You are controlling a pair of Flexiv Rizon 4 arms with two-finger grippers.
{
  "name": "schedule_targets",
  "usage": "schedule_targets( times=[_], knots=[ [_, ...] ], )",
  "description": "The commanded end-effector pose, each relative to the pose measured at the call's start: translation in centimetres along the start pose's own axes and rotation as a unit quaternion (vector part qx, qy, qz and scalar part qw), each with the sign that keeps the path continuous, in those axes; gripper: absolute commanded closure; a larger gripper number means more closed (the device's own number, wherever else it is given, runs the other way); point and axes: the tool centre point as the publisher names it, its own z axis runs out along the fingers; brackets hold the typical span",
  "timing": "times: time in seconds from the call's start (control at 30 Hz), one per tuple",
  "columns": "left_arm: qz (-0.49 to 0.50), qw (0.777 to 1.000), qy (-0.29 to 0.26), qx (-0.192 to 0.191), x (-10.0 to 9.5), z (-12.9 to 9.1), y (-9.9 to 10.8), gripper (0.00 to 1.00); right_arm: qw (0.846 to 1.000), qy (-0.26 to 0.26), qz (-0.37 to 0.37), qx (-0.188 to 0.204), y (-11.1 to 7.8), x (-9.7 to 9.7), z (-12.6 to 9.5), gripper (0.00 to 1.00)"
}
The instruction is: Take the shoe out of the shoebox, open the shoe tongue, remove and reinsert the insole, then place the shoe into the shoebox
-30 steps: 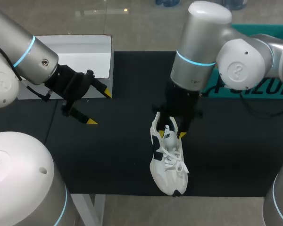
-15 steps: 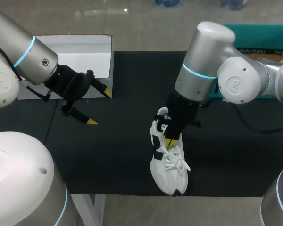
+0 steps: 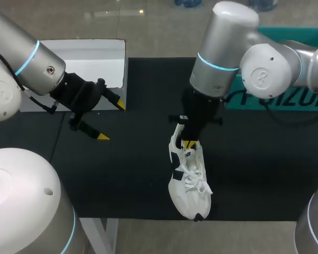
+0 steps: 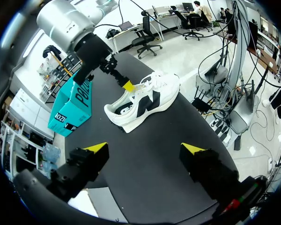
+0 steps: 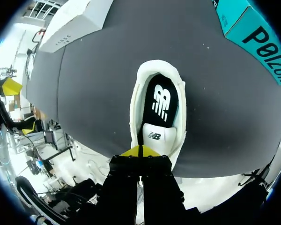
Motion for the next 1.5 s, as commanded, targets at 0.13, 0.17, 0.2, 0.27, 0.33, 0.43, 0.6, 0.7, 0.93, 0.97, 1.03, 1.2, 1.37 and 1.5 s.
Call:
schedule_targets(
  times=[0.13,0.17,0.2,0.27,0.33,0.43,0.6,0.7,0.93,0.97,1.03,1.2,1.37,1.5],
  knots=[
    [0.0,1.0,0.001,-0.001,-0.1,0.1,0.0,0.0,0.98,-0.076,-0.179,0.042,1.0,-0.9,-1.2,1.0],
    [0.0,1.0,0.001,-0.001,-0.1,0.1,0.0,0.0,0.979,-0.1,-0.176,0.031,1.0,-0.9,-1.3,1.0],
    [0.0,1.0,0.001,-0.001,-0.1,0.1,0.0,0.0,0.984,-0.103,-0.145,0.006,1.0,-1.3,-1.7,0.91],
    [0.0,1.0,0.001,-0.001,-0.1,0.1,0.0,0.0,0.984,-0.103,-0.145,0.006,1.0,-1.3,-1.7,0.0],
    [0.0,1.0,0.001,-0.001,-0.1,0.1,0.0,0.0,0.984,-0.103,-0.145,0.006,1.0,-1.3,-1.7,0.0],
    [0.0,1.0,0.001,-0.001,-0.1,0.1,0.0,0.0,0.984,-0.103,-0.145,0.006,1.0,-1.3,-1.7,0.0],
    [0.0,1.0,0.001,-0.001,-0.1,0.1,0.0,0.0,0.984,-0.103,-0.145,0.006,1.0,-1.3,-1.7,0.0],
    [0.0,1.0,0.001,-0.001,-0.1,0.1,0.0,0.0,0.984,-0.103,-0.145,0.006,1.0,-1.3,-1.7,0.0],
    [0.0,1.0,0.001,-0.001,-0.1,0.1,0.0,0.0,0.945,-0.143,-0.293,-0.032,1.7,-1.5,-2.2,0.0],
    [0.0,1.0,0.001,-0.001,-0.1,0.1,0.0,0.0,0.928,-0.151,-0.337,-0.046,1.8,-1.6,-2.2,0.0],
    [0.0,1.0,0.001,-0.001,-0.1,0.1,0.0,0.0,0.9,-0.158,-0.401,-0.058,2.0,-1.7,-2.2,0.0],
    [0.0,1.0,0.001,-0.001,-0.1,0.1,0.0,0.0,0.829,-0.129,-0.533,-0.109,2.3,-2.2,-2.0,0.0],
    [0.0,1.0,0.001,-0.001,-0.1,0.1,0.0,0.0,0.82,-0.134,-0.554,-0.047,3.0,-2.1,-2.0,0.0],
    [0.0,1.0,0.001,-0.001,-0.1,0.1,0.0,0.0,0.82,-0.134,-0.554,-0.047,3.0,-2.1,-2.0,0.0]
  ],
)
